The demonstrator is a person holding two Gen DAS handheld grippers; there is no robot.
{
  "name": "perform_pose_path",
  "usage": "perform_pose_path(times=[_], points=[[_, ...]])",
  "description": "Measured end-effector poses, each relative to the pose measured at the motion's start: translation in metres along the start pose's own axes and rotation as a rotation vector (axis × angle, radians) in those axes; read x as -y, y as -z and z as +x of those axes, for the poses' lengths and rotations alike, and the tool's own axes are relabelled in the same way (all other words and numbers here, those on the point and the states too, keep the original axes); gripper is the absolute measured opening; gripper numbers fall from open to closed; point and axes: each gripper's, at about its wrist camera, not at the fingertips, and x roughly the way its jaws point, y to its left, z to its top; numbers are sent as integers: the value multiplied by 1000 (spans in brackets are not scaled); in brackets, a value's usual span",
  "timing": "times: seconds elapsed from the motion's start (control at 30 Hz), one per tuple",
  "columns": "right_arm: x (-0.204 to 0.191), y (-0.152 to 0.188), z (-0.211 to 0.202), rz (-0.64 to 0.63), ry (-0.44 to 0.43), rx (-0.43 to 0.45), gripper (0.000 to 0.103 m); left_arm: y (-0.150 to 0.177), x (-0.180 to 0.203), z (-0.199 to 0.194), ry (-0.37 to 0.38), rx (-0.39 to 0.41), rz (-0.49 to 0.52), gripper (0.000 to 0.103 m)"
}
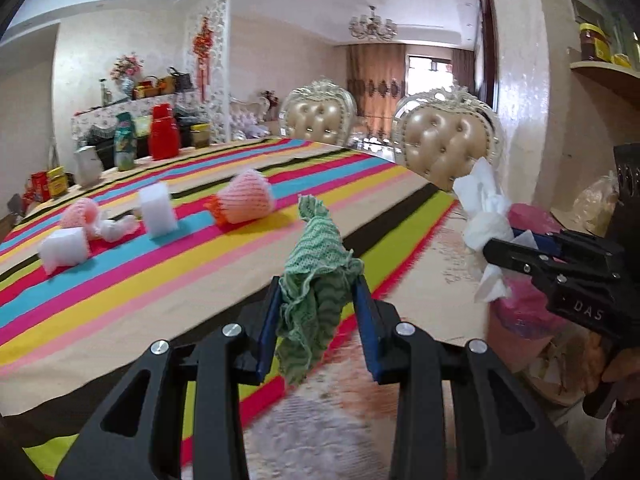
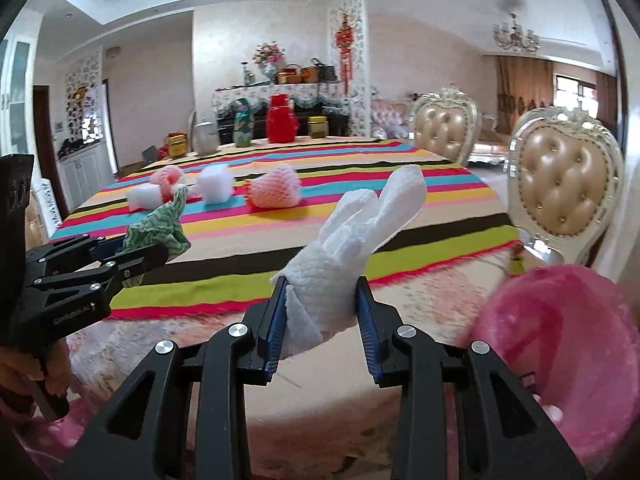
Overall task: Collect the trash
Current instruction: 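Open both tools over the pink bin, releasing the cloth and tissue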
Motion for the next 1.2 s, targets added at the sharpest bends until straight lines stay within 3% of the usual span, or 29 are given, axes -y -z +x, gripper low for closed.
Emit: perform_pose_path(times=[0.5,0.73,1.03,1.07,1.1,1.13,1.17,1.2], points=[[121,19,-59,86,312,-21,34,-34,101,54,307,-44,83,34],[162,30,-75,141,376,-47,35,-53,179,84,465,-72,159,35],[184,29,-76,167,389,-35,38,-65,235,127,548,-97,178,38],[188,30,-76,177,393,-26,42,-66,236,130,553,-100,173,44],[192,28,-74,185,398,-20,58,-67,237,134,544,-100,168,50],[196,27,-75,202,418,-11,71,-67,234,135,536,-97,158,68],[201,27,-78,216,421,3,72,-68,230,137,531,-84,131,83],[204,29,-82,232,409,18,72,-68,227,137,531,-73,113,85]])
